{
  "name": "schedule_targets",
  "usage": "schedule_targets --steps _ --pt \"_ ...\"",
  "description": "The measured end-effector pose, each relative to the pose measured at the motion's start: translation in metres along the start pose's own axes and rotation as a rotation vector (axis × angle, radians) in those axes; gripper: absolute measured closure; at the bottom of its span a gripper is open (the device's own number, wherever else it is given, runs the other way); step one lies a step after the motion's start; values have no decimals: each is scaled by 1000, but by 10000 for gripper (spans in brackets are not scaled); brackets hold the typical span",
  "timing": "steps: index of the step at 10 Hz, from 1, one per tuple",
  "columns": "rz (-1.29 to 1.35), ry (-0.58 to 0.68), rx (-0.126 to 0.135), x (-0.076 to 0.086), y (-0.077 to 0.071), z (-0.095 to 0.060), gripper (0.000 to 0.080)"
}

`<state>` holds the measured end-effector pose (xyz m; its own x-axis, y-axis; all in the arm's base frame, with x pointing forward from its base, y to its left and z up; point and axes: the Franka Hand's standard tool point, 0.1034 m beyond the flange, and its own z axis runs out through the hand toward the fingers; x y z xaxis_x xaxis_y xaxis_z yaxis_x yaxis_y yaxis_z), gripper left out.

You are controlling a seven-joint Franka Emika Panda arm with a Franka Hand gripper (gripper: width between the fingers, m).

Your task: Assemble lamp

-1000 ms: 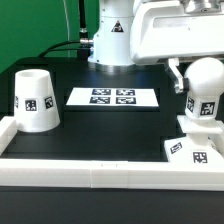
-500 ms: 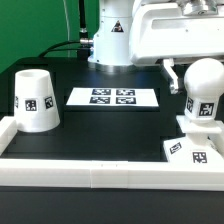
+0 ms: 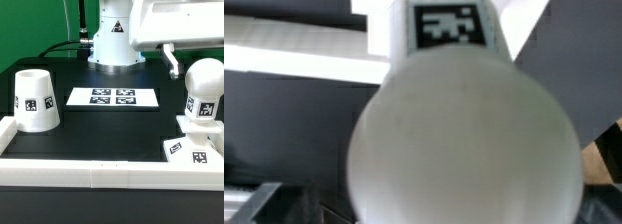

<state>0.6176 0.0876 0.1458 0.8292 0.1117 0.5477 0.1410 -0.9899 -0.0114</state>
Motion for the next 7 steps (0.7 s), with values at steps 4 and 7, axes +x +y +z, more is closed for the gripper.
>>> schedule_targets --steps 4,7 --pt "1 -30 8 2 -1 -5 100" --pt "0 -168 35 -8 -5 3 100"
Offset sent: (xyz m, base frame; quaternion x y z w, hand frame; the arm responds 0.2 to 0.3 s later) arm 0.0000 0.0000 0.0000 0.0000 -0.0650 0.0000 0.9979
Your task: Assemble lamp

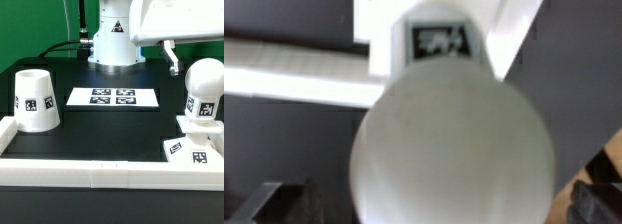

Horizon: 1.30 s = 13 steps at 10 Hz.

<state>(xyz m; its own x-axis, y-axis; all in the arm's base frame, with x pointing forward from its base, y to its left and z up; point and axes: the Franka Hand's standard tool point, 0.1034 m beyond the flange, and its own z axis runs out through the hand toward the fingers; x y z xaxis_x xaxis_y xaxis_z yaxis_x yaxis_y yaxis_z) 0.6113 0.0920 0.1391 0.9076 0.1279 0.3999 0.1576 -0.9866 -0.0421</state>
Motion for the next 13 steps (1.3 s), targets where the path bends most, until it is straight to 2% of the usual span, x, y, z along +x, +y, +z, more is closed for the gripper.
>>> schedule_targets --steps 6,10,13 --pt "-1 -385 81 -9 -11 -2 100" --pt "-139 -385 10 -6 -3 5 100" --pt "-172 -381 6 -9 -3 9 100"
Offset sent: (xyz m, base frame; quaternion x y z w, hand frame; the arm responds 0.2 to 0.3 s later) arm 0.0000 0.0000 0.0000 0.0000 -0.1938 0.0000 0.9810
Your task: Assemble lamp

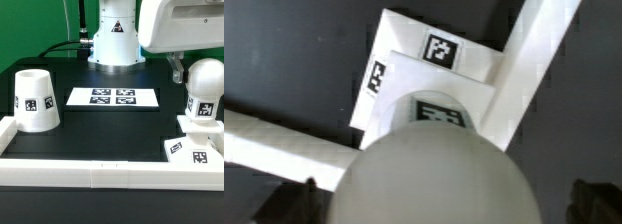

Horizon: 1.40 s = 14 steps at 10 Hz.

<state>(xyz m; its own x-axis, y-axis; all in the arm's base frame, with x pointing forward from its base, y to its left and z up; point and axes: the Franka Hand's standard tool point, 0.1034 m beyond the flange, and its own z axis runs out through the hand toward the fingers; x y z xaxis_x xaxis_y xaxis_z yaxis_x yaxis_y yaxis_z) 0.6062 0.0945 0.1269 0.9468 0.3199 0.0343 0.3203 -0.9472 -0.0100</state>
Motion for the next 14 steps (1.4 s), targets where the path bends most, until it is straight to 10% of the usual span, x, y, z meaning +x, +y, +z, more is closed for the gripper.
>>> schedule_targets --steps 9,14 --pt "9 -12 8 -2 8 8 224" --pt "466 26 45 2 12 8 222"
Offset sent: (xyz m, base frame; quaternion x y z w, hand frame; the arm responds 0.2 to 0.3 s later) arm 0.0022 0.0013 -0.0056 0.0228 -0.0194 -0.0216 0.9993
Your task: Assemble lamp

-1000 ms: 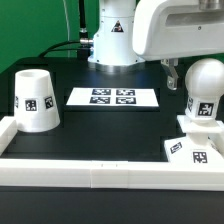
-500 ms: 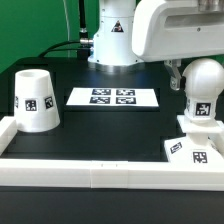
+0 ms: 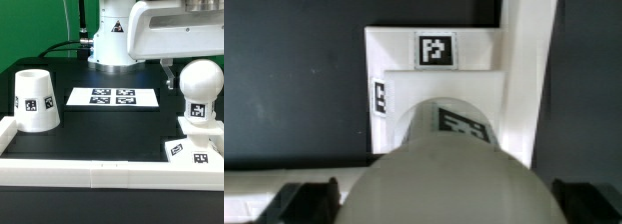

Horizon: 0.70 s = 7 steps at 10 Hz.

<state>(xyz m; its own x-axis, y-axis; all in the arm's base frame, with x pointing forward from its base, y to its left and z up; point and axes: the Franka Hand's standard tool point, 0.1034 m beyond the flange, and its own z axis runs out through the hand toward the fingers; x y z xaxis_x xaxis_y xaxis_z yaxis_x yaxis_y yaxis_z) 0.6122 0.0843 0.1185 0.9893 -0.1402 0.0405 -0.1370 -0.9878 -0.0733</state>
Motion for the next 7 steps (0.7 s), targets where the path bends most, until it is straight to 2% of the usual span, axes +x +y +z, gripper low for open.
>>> schedule_targets --steps 2,3,7 --pt "218 -1 -1 0 -2 0 222" --pt "329 -4 9 0 -3 0 222" --pt "691 -32 74 0 -8 1 222"
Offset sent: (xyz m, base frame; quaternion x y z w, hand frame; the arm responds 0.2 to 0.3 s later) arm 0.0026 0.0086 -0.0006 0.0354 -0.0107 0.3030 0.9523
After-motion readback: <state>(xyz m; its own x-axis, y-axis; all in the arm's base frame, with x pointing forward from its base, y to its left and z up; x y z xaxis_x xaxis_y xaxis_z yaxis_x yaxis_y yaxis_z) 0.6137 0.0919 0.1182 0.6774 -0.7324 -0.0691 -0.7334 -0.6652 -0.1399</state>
